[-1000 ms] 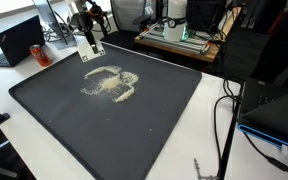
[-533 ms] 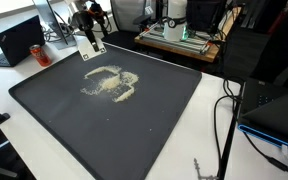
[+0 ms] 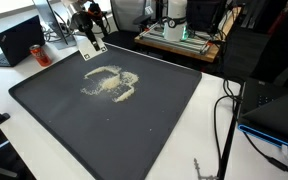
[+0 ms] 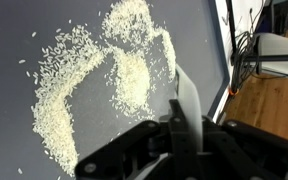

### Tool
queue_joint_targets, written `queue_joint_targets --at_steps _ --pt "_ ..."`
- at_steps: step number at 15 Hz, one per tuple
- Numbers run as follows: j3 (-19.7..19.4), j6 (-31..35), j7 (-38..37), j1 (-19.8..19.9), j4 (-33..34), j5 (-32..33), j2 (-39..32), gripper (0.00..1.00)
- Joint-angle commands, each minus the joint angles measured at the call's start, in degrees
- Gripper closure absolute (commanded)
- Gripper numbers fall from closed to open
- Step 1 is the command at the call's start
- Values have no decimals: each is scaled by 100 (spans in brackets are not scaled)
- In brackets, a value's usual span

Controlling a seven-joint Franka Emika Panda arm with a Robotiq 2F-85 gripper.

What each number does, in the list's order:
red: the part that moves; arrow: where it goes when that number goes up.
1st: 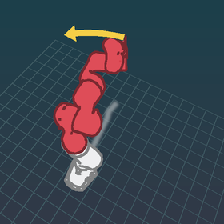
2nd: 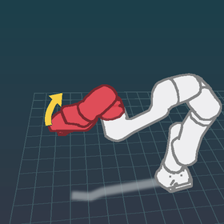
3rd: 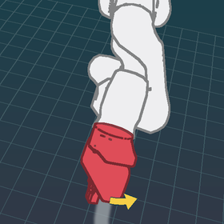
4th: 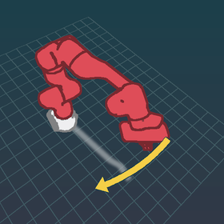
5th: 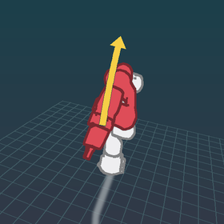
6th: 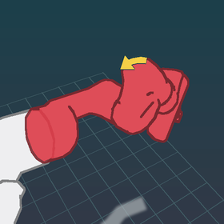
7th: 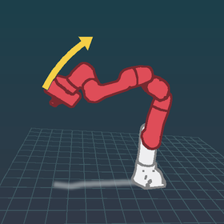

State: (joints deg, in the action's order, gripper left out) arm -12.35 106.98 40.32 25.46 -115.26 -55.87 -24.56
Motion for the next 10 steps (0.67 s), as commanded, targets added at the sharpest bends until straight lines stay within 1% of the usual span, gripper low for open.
queue_joint_targets --at_steps 1,4,8,9,10 --pt "-93 -384 184 -12 277 480 -211 99" --pt "-79 -516 262 52 357 705 -277 99" --pt "-94 -601 173 129 444 589 -405 99" --pt "-103 -580 137 148 448 516 -434 99" --pt "-126 -408 -4 148 418 375 -451 99"
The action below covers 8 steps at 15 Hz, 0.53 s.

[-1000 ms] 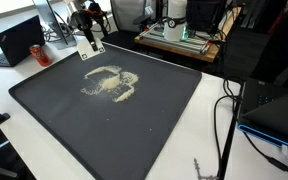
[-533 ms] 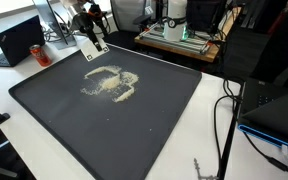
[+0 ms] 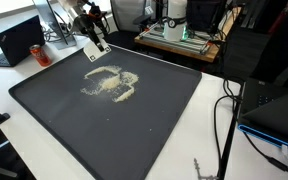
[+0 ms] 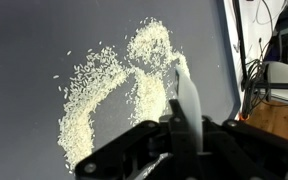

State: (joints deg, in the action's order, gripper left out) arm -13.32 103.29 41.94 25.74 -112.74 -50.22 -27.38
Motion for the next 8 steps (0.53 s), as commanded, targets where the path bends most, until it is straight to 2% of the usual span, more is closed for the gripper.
queue_joint_targets --at_steps 1,8 --pt "-40 -12 -249 163 161 -334 -197 99" --pt "-84 146 -293 357 226 -1275 -472 99"
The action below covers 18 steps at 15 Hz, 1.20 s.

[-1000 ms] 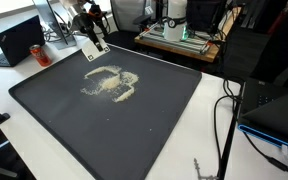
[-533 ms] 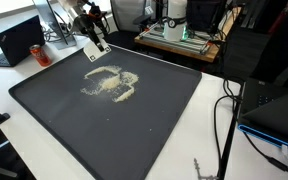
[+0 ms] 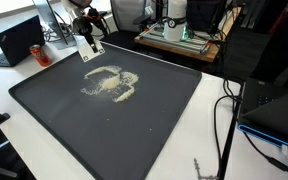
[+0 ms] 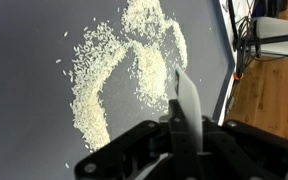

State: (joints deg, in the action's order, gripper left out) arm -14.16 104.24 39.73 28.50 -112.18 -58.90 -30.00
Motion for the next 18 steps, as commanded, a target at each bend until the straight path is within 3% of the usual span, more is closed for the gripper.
queue_joint_targets --at_steps 1,12,18 --pt "-15 154 -77 81 178 -555 -275 99" --pt "-116 911 -9 22 76 -1555 -470 99" --pt "-304 1515 20 -236 -300 -1224 -7 99"
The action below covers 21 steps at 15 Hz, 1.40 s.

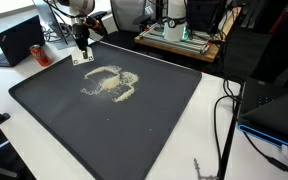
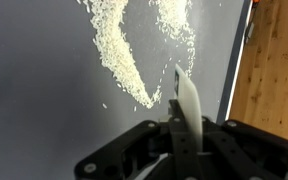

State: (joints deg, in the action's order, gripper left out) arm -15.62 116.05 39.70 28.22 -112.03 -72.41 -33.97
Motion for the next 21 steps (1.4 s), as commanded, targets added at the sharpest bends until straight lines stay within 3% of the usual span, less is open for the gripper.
queue_joint_targets --at_steps 1,5,9,15,21 --pt "-193 501 39 -263 -423 181 519 99" --pt "-325 1295 165 -565 -1045 617 1327 99" --pt "-329 1946 22 -858 -1698 1702 2172 99" --pt "9 2949 -67 -1273 -2647 2998 3440 99" --pt "467 3400 -272 -1755 -3397 4587 4683 99"
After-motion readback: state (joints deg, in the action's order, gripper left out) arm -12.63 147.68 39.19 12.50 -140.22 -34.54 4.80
